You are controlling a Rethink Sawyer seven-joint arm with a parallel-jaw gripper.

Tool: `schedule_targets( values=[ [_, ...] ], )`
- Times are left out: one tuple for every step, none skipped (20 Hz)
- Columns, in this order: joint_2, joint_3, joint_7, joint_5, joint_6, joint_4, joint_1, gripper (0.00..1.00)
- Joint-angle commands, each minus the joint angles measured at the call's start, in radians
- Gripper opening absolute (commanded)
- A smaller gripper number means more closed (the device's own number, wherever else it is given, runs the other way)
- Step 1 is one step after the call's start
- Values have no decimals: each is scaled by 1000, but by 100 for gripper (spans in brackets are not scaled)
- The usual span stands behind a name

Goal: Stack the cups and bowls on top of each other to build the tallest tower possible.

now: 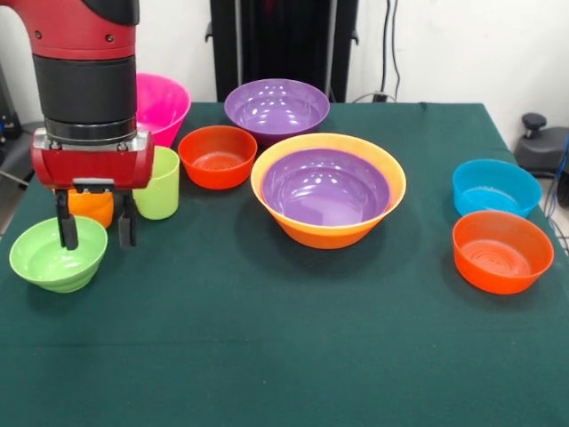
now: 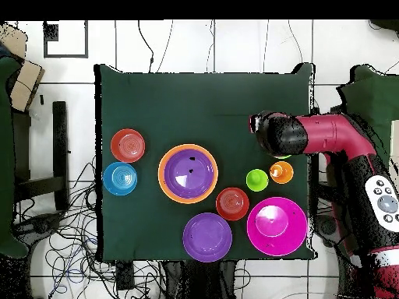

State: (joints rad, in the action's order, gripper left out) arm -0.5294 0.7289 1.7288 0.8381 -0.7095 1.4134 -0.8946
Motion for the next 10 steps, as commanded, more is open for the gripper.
schedule_targets(
  values=[
    [7, -32, -303, 61, -57, 97, 14, 100],
    [3, -33, -311, 59, -62, 105, 7, 100],
    [0, -33, -320, 59, -64, 116, -1, 100],
    [3, -34, -327, 59, -64, 125, -9, 100],
    [6, -35, -327, 63, -57, 138, -17, 100],
    [8, -39, -320, 71, -42, 151, -21, 100],
    [9, -42, -312, 79, -28, 166, -25, 100],
    [10, -45, -304, 88, -14, 181, -29, 100],
    [10, -48, -299, 97, -3, 195, -32, 100],
    [9, -51, -294, 110, 12, 209, -35, 100]
  ],
)
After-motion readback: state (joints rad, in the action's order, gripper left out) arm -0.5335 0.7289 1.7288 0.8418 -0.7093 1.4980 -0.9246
